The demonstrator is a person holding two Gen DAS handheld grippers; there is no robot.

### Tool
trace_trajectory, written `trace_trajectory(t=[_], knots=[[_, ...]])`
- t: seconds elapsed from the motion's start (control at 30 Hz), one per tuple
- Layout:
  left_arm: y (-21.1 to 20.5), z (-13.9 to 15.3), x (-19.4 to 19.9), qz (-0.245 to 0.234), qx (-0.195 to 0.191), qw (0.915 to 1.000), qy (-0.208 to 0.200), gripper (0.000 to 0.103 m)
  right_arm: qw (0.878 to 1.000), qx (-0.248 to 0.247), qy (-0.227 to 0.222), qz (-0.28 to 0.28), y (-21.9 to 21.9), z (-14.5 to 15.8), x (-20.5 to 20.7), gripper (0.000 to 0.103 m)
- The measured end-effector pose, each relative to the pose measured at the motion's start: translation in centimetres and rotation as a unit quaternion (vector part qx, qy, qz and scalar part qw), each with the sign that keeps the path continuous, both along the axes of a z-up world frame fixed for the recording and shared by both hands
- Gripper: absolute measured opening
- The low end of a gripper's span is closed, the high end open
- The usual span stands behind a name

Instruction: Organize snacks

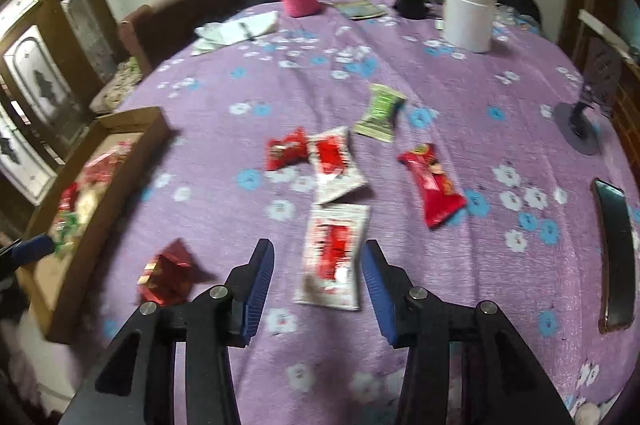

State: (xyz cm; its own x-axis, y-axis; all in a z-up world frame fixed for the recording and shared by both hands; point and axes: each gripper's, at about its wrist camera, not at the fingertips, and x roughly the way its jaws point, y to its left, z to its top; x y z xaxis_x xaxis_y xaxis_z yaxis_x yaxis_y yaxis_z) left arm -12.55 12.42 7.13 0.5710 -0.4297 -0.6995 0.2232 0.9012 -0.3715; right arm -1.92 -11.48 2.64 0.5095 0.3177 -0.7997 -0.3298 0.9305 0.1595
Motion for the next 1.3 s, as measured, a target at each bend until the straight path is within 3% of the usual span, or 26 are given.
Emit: trace_trajectory(t=[0.2, 0.27, 0.43, 0.47, 0.53, 0.83, 0.9, 0.97, 1.3], knots=[[-3.2, -1.4, 1.8, -0.006, 0.034, 0.9992, 0.022, 0.086, 1.000, -0.004, 0.012, -0.013, 0.0, -2.2, 1.5, 0.052], [-4.0, -2.0, 2.6, -0.007, 0.042, 0.9986, 0.030, 0.086, 1.000, -0.009, 0.002, -0.014, 0.4, -2.4, 1.6, 0.059], [-5.4, -3.3, 3.9, -0.006, 0.083, 0.9958, 0.037, 0.086, 0.998, -0.055, -0.029, 0.004, 1.7, -2.8, 1.0, 0.059], [-5.5, -3.5, 4.1, -0.005, 0.089, 0.9953, 0.038, 0.086, 0.998, -0.061, -0.034, 0.006, 1.9, -2.9, 0.8, 0.057], [-5.8, -3.9, 4.7, -0.004, 0.095, 0.9947, 0.041, 0.086, 0.998, -0.059, -0.036, 0.007, 1.8, -2.8, 0.7, 0.037], [-7.3, -5.8, 6.4, -0.015, 0.115, 0.9921, 0.046, 0.086, 1.000, -0.008, -0.020, 0.001, 0.1, -2.5, 0.7, 0.033], [-7.9, -5.9, 6.3, -0.018, 0.140, 0.9894, 0.035, 0.076, 1.000, 0.015, -0.015, 0.001, -0.3, -2.5, 0.8, 0.033], [-8.0, -5.6, 6.2, -0.019, 0.150, 0.9881, 0.025, 0.045, 1.000, 0.027, -0.016, -0.001, -0.5, -2.4, 0.8, 0.033], [-4.9, -3.4, 5.5, 0.004, 0.071, 0.9973, 0.016, 0.028, 0.996, 0.079, -0.039, -0.004, -1.1, -1.4, 0.3, 0.033]])
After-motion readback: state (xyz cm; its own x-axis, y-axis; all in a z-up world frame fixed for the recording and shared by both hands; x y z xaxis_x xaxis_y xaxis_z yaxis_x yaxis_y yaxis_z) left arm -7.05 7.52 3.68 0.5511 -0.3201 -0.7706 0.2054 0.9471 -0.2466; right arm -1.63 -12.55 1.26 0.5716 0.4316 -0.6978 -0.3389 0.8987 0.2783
